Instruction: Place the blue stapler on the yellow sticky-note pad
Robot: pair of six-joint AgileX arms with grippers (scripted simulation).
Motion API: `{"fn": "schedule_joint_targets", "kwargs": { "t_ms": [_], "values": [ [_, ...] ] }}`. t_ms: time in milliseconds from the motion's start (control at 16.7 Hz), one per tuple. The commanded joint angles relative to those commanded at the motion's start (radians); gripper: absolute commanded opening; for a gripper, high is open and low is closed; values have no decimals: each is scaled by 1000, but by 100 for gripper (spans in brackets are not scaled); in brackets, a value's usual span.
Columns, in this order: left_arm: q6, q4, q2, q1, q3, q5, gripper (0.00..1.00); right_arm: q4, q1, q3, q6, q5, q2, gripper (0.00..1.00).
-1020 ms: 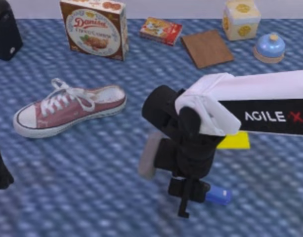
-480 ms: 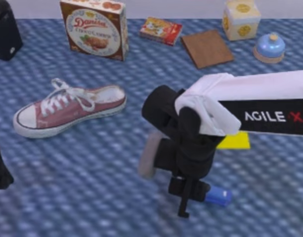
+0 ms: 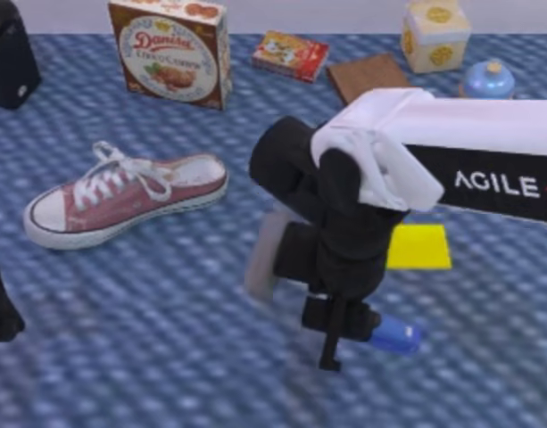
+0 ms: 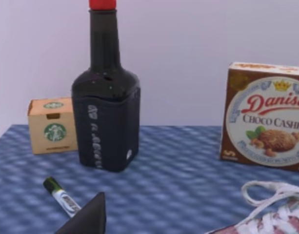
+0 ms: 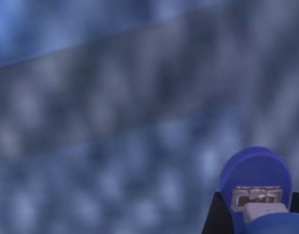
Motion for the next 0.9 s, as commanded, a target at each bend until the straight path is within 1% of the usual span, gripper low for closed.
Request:
{"fn": "schedule_joint_targets", "kwargs": {
  "t_ms": [180, 300, 660, 780, 900],
  "values": [
    [0, 0, 0, 0, 0, 0, 100, -141, 4, 88, -3, 0, -39, 0],
    [0, 0, 0, 0, 0, 0, 100, -191, 4, 127, -3, 0, -62, 0],
    [0, 0, 0, 0, 0, 0, 100, -195, -1, 137, 8, 1, -64, 0],
    [0, 0, 0, 0, 0, 0, 100, -181, -7, 152, 59, 10, -62, 0],
    [0, 0, 0, 0, 0, 0, 100, -159, -20, 177, 151, 23, -59, 0]
  ]
}}
